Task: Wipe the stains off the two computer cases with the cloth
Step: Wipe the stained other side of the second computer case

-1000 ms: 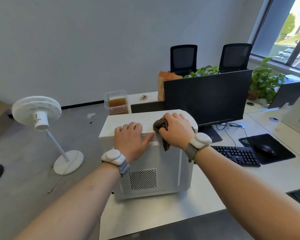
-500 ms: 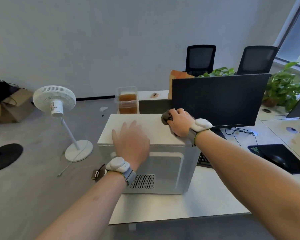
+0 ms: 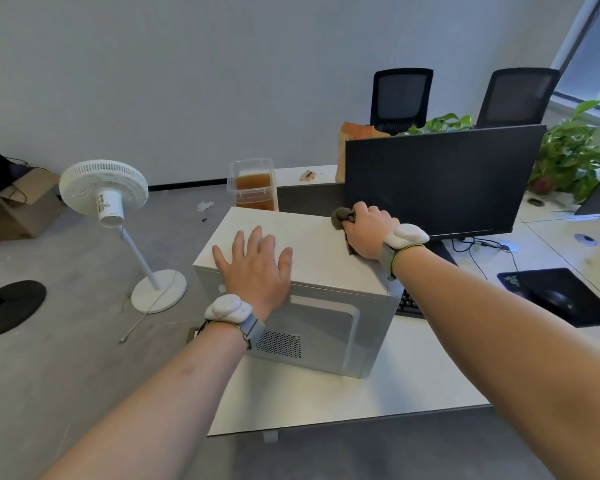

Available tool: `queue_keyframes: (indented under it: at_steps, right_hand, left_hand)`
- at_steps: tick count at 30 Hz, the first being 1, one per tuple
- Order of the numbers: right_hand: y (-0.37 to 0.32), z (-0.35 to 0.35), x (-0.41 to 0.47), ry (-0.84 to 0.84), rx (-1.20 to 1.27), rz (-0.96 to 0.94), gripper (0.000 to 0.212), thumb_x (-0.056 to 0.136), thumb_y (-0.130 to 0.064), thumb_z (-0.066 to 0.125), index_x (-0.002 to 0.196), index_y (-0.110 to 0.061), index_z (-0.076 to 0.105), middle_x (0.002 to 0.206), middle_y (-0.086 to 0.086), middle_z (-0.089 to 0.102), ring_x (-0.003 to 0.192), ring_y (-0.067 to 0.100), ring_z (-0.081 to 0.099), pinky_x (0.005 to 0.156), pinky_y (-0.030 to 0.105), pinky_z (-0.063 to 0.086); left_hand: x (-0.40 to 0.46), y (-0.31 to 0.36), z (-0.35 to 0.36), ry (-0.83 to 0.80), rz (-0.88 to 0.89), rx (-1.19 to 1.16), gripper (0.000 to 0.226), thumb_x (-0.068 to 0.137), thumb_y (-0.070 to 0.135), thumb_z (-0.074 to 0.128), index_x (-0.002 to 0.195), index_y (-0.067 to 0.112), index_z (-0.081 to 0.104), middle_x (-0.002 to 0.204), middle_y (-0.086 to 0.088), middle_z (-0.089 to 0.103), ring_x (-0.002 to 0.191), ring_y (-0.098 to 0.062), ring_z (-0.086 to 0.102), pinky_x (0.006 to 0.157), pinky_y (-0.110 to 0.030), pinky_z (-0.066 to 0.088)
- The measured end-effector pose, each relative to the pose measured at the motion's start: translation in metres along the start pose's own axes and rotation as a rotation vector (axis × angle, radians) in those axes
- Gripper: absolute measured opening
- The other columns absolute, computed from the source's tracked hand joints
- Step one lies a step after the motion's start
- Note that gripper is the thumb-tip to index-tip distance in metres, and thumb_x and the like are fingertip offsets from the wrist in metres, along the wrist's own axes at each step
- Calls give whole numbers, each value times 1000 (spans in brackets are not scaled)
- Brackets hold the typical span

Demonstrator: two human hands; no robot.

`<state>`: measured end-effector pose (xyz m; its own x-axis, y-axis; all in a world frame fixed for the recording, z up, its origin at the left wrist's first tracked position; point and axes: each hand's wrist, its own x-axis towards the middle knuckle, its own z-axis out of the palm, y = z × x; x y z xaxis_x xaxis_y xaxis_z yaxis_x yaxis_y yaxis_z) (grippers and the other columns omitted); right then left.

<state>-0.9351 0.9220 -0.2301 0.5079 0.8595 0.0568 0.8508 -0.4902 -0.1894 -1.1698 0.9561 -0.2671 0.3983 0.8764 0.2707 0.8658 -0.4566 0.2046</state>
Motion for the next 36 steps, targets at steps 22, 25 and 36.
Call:
queue_keyframes:
  at_steps: [22, 25, 36]
  right_hand:
    - [-5, -32, -109, -110, -197, 358, 25, 98, -27, 40, 75, -20, 48, 74, -2, 50, 76, 24, 57, 70, 31, 41]
    - [-6, -33, -119, -117, -151, 406, 24, 97, -28, 41, 80, -17, 54, 80, 1, 56, 81, 26, 59, 70, 31, 43]
    - [-22, -39, -118, -222, 94, 386, 29, 95, -33, 47, 74, -14, 52, 74, 3, 56, 73, 24, 56, 64, 31, 41]
  left_hand:
    - [104, 40, 3, -420, 25, -70, 76, 105, 59, 30, 153, 0, 33, 156, -18, 36, 140, -41, 36, 113, -48, 29]
    - [109, 46, 9, -440, 91, -120, 74, 104, 60, 30, 154, 4, 32, 158, -16, 36, 140, -42, 39, 111, -50, 31]
    - [123, 36, -7, -406, 209, 125, 79, 100, 72, 23, 134, 9, 56, 134, -18, 54, 112, -39, 60, 100, -51, 45]
